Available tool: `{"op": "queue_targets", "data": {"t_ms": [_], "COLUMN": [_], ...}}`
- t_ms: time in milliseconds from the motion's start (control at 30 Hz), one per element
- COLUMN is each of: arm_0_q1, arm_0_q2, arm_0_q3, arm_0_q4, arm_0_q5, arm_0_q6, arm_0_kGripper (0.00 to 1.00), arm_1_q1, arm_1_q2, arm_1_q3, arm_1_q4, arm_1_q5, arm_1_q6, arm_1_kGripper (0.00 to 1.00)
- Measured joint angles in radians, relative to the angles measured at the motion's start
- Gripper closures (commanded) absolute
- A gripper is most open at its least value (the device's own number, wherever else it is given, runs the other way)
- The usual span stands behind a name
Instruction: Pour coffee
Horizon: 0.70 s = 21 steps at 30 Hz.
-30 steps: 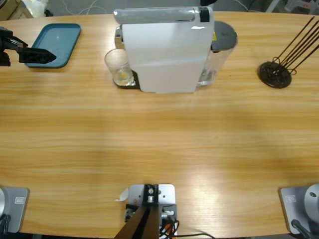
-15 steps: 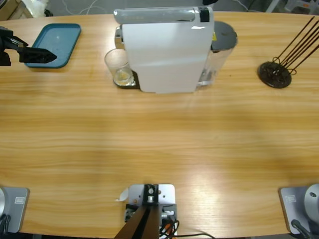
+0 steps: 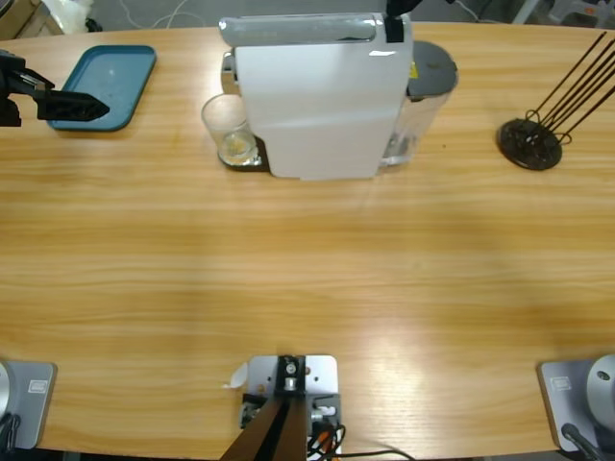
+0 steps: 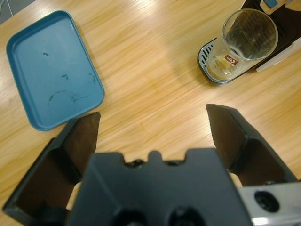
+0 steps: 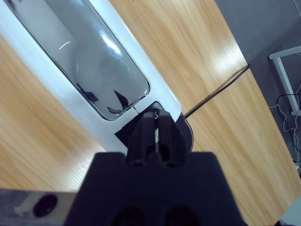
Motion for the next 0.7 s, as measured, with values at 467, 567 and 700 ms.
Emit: {"op": "queue_targets", "data": {"t_ms": [467,567,700], "arm_0_q1": [-0.005,-0.008,-0.009], "arm_0_q2": [0.0,0.0,0.0], "arm_0_q3": [0.0,0.0,0.0], "arm_0_q4": [0.0,0.0,0.0], "arm_0_q5": [0.0,0.0,0.0], "arm_0_q6": [0.0,0.0,0.0], "arm_0_kGripper": [0.023,0.023,0.023], "arm_1_q1": [0.0,0.0,-0.001], "arm_1_q2": [-0.008,-0.025,-0.128], "arm_1_q3": [0.038,0.048,0.085], "arm_1_q4": [-0.032,-0.053,-0.142], "arm_1_q5": [0.0,-0.031,-0.059], "arm_1_q6": [0.0,0.007,0.056], "arm_1_kGripper": [1.0,1.0,0.795]}}
